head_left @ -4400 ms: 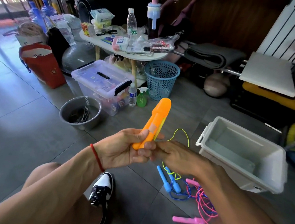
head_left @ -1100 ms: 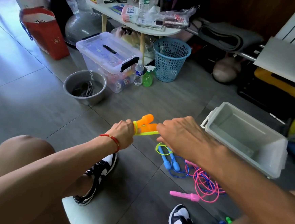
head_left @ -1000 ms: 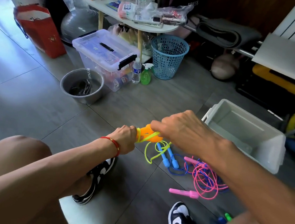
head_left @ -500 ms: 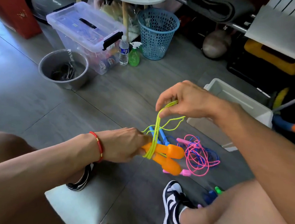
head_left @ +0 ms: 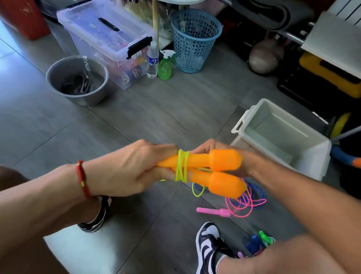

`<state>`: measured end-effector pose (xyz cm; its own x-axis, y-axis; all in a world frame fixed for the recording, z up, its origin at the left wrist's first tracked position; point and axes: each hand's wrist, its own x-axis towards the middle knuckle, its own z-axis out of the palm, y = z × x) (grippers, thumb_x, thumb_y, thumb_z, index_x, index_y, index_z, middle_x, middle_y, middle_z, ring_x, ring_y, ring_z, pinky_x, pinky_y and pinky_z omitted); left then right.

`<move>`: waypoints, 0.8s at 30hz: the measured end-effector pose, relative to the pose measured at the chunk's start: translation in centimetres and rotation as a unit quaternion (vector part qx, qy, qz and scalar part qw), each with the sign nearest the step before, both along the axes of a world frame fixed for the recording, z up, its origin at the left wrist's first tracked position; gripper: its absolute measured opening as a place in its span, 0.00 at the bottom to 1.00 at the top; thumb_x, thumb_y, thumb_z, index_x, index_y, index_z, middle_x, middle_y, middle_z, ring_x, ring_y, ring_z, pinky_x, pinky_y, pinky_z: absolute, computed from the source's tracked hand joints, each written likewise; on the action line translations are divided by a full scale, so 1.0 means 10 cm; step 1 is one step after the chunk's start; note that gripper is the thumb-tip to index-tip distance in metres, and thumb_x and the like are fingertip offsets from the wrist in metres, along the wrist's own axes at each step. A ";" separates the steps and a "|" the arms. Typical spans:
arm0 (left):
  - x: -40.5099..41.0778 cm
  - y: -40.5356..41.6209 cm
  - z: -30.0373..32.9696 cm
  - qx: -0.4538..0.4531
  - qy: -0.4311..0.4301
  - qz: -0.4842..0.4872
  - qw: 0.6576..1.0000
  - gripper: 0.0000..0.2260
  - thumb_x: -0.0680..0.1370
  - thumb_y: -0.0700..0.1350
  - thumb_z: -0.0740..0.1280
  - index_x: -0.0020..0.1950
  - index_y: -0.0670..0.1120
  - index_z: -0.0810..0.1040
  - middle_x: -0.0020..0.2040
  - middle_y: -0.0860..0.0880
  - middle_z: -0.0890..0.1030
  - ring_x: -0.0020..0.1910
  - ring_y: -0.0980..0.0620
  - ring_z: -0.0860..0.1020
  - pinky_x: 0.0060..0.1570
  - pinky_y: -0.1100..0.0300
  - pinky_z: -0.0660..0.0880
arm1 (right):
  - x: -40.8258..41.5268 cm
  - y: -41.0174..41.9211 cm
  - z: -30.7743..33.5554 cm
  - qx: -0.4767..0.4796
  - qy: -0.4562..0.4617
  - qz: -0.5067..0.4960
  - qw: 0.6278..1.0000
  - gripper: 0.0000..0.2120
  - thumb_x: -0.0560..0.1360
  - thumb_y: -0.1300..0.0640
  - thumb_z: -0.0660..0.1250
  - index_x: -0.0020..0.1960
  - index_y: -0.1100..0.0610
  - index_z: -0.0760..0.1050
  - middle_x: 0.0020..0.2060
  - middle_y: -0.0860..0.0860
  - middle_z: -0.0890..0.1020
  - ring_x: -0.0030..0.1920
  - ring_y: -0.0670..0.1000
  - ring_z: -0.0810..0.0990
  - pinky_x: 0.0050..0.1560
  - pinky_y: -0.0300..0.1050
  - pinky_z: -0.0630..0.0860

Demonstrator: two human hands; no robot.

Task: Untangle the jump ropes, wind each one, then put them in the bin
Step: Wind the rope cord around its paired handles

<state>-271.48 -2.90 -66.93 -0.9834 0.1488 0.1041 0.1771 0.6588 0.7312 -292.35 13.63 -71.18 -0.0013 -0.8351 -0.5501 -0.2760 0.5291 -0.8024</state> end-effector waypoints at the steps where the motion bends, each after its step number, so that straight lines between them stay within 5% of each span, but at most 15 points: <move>1: 0.00 -0.07 0.02 0.016 -0.002 0.030 0.999 0.12 0.81 0.53 0.64 0.50 0.44 0.76 0.37 0.52 0.77 0.33 0.52 0.74 0.34 0.59 0.71 | 0.04 0.01 0.06 0.014 0.070 0.005 0.997 0.10 0.81 0.62 0.66 0.61 0.60 0.78 0.36 0.45 0.74 0.35 0.43 0.69 0.42 0.40 0.70; 5: -0.08 -0.32 -0.04 0.077 -0.047 0.173 0.981 0.08 0.78 0.52 0.65 0.45 0.49 0.77 0.34 0.50 0.77 0.31 0.54 0.73 0.34 0.57 0.72 | 0.28 -0.09 0.17 -0.086 -0.022 -0.048 0.995 0.20 0.86 0.49 0.54 0.58 0.60 0.80 0.28 0.47 0.65 0.30 0.48 0.60 0.31 0.39 0.60; 10: -0.15 -0.36 -0.22 0.117 -0.101 0.284 0.946 0.10 0.75 0.52 0.63 0.40 0.47 0.77 0.34 0.41 0.77 0.31 0.50 0.72 0.36 0.55 0.71 | 0.40 -0.18 0.06 -0.108 0.233 -0.044 0.965 0.08 0.84 0.46 0.59 0.52 0.50 0.72 0.32 0.35 0.76 0.33 0.40 0.74 0.36 0.36 0.67; 13: -0.20 -0.35 -0.28 0.139 -0.122 0.334 0.924 0.11 0.73 0.53 0.63 0.39 0.47 0.78 0.33 0.42 0.77 0.31 0.48 0.72 0.37 0.53 0.71 | 0.44 -0.21 0.05 -0.130 0.297 -0.069 0.943 0.07 0.84 0.48 0.57 0.51 0.50 0.67 0.31 0.48 0.75 0.35 0.54 0.74 0.38 0.50 0.72; 16: -0.24 -0.38 -0.29 0.141 -0.134 0.363 0.911 0.10 0.73 0.53 0.63 0.39 0.49 0.79 0.33 0.45 0.76 0.32 0.47 0.72 0.37 0.51 0.73 | 0.49 -0.30 0.11 -0.115 0.333 -0.119 0.928 0.11 0.82 0.49 0.56 0.45 0.51 0.72 0.32 0.50 0.77 0.40 0.59 0.77 0.42 0.51 0.75; 19: -0.27 -0.36 -0.31 0.058 -0.126 0.373 0.918 0.08 0.78 0.47 0.66 0.40 0.46 0.79 0.35 0.46 0.79 0.34 0.45 0.75 0.38 0.56 0.71 | 0.53 -0.35 0.19 -0.111 0.313 -0.156 0.930 0.15 0.81 0.54 0.58 0.40 0.52 0.78 0.32 0.47 0.76 0.40 0.52 0.77 0.42 0.46 0.70; 24: -0.34 -0.23 -0.36 -0.092 -0.061 0.394 0.913 0.05 0.81 0.41 0.65 0.47 0.41 0.72 0.46 0.37 0.81 0.47 0.33 0.77 0.40 0.54 0.63 | 0.63 -0.40 0.24 -0.095 0.187 -0.289 0.934 0.16 0.81 0.56 0.59 0.42 0.54 0.83 0.25 0.45 0.73 0.27 0.46 0.68 0.30 0.43 0.64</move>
<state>-274.88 -5.18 -70.49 -0.7959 -0.6047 0.0318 -0.4789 0.6607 0.5780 -286.09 9.67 -68.83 -0.6443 -0.7177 -0.2641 -0.2674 0.5349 -0.8015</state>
